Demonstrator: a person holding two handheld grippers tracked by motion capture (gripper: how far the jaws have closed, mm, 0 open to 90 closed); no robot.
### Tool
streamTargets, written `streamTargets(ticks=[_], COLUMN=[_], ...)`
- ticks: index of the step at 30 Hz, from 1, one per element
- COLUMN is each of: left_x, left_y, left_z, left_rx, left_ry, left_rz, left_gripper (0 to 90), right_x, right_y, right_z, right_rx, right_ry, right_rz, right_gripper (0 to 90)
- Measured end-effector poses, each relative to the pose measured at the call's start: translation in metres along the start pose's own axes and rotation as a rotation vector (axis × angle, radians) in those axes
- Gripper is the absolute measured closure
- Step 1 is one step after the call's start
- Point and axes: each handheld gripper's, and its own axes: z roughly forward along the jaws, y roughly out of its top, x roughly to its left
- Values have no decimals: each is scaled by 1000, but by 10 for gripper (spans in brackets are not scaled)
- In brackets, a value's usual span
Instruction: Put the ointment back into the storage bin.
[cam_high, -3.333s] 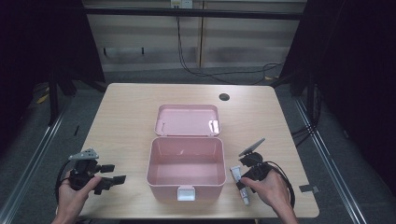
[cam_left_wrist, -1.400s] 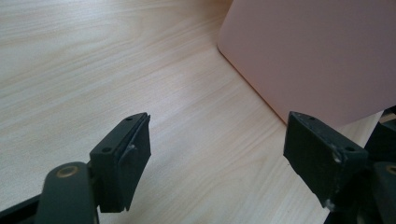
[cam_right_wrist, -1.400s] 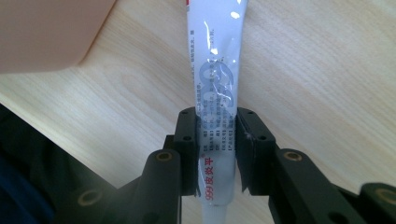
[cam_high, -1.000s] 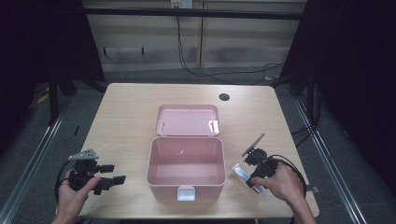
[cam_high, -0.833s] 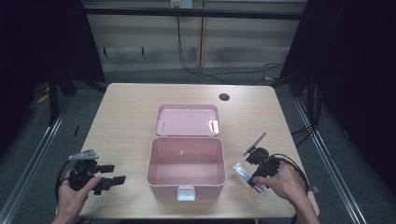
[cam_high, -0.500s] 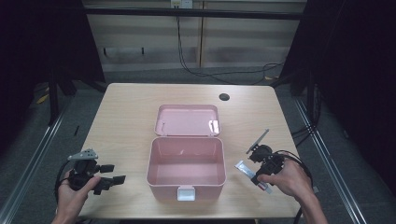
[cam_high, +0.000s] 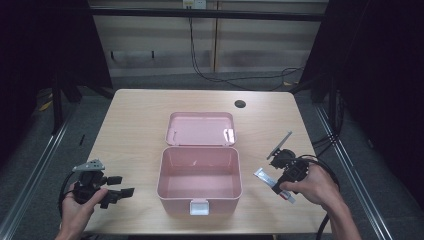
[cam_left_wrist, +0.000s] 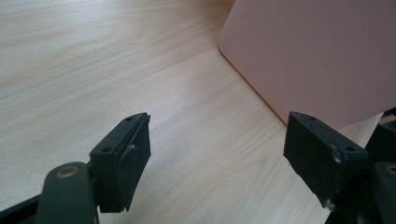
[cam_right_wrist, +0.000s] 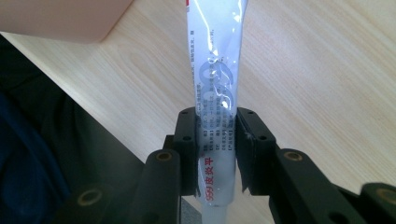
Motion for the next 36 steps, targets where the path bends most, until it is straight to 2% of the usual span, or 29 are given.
streamTargets(ticks=[4,7,8,14,21,26,28,32,36], left_x=[0,0,0,0,0,0,0,0,0], left_y=[0,0,0,0,0,0,0,0,0], left_z=[0,0,0,0,0,0,0,0,0], left_rx=[-1,2,1,0,2,3,3,-1,1], left_ry=[0,0,-3,-1,-2,-4,-6,-4,-6], left_rz=[-1,2,0,1,4,3,3,1,5], left_gripper=[229,229,229,229,229,229,230,229,229], right_x=[0,2,2,5,5,10,13,16,24], right_y=[1,1,1,2,5,13,16,21,27], right_z=[-7,-14,-18,-26,-40,-46,-50,-59,-65], right_rx=[-12,-25,-30,-53,-81,-83,-82,-112,-106], right_ry=[8,10,15,22,28,38,35,32,25], right_rz=[-20,-47,-73,-116,-114,-144,-160,-185,-215], right_gripper=[714,715,715,715,715,715,714,715,715])
